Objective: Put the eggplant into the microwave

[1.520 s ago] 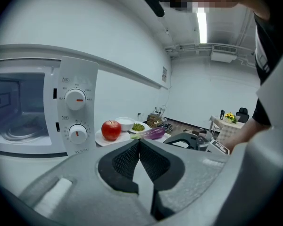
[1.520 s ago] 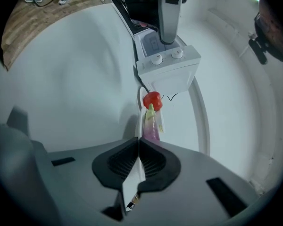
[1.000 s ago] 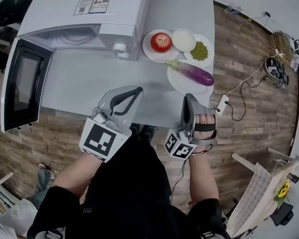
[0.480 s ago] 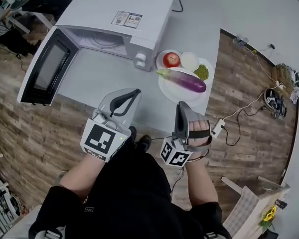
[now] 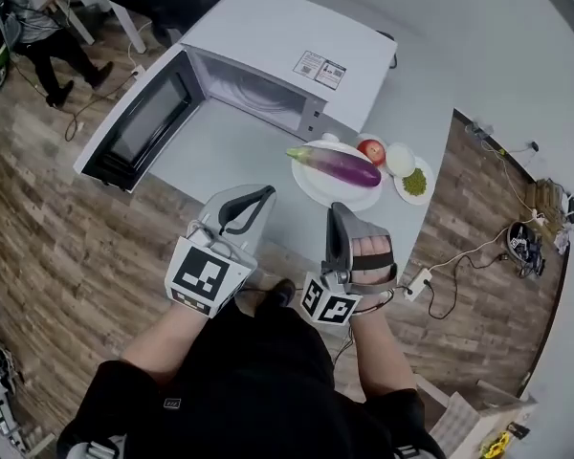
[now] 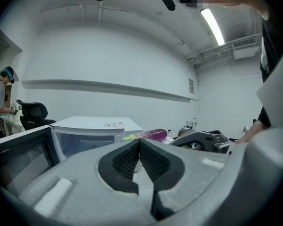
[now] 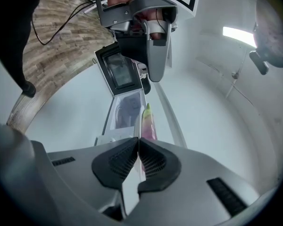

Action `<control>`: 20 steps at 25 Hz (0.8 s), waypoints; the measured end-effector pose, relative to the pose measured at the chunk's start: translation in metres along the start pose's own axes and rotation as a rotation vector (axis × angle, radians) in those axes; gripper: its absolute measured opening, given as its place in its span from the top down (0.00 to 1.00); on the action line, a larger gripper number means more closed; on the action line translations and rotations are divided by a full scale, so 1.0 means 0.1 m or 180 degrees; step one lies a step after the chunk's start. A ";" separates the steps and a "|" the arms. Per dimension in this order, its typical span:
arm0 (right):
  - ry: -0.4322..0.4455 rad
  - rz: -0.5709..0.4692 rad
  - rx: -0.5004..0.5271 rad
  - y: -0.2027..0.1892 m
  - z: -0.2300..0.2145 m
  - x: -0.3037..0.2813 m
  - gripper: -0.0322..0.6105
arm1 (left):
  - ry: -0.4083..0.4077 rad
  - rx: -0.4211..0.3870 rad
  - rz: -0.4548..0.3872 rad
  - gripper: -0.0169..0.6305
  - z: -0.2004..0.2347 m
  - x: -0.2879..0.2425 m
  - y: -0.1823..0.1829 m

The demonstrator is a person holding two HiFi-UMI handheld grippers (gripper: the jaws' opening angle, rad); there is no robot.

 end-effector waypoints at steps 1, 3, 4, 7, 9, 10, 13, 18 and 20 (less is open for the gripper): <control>-0.0006 -0.0012 0.0004 0.11 -0.02 -0.06 0.91 | 0.0004 -0.0014 -0.0001 0.96 0.10 0.06 0.01; -0.0024 -0.0006 0.0006 0.33 -0.05 -0.19 0.91 | 0.0020 -0.0086 0.0012 0.96 0.31 0.16 0.02; -0.0031 0.0007 0.0002 0.45 -0.07 -0.25 0.91 | 0.0027 -0.0138 0.0025 0.96 0.43 0.21 0.03; -0.0046 0.0057 -0.0034 0.83 -0.11 -0.46 0.91 | -0.0026 -0.0195 0.0056 0.96 0.80 0.35 0.05; -0.0043 0.0097 -0.0064 1.08 -0.12 -0.60 0.91 | -0.0102 -0.0175 0.0068 0.96 1.04 0.42 0.07; -0.0038 0.0122 -0.0078 1.20 -0.11 -0.67 0.91 | -0.0140 -0.0164 0.0073 0.96 1.16 0.45 0.07; -0.0032 0.0230 -0.0104 1.53 -0.05 -0.85 0.91 | -0.0255 -0.0180 0.0067 0.96 1.49 0.54 0.12; -0.0056 0.0378 -0.0141 1.84 0.06 -1.19 0.91 | -0.0409 -0.0228 0.0072 0.96 1.89 0.53 0.10; -0.0055 0.0405 -0.0119 1.89 0.14 -1.30 0.91 | -0.0454 -0.0232 0.0064 0.96 1.96 0.51 0.06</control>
Point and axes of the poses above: the fingertips, and each gripper's own axes: x backward along the fingers, z to its left, y out of its top, the point moved 9 cm from there along x, backward along the fingers, and after that the axes turned 6 degrees about x, right-handed, at the moved point
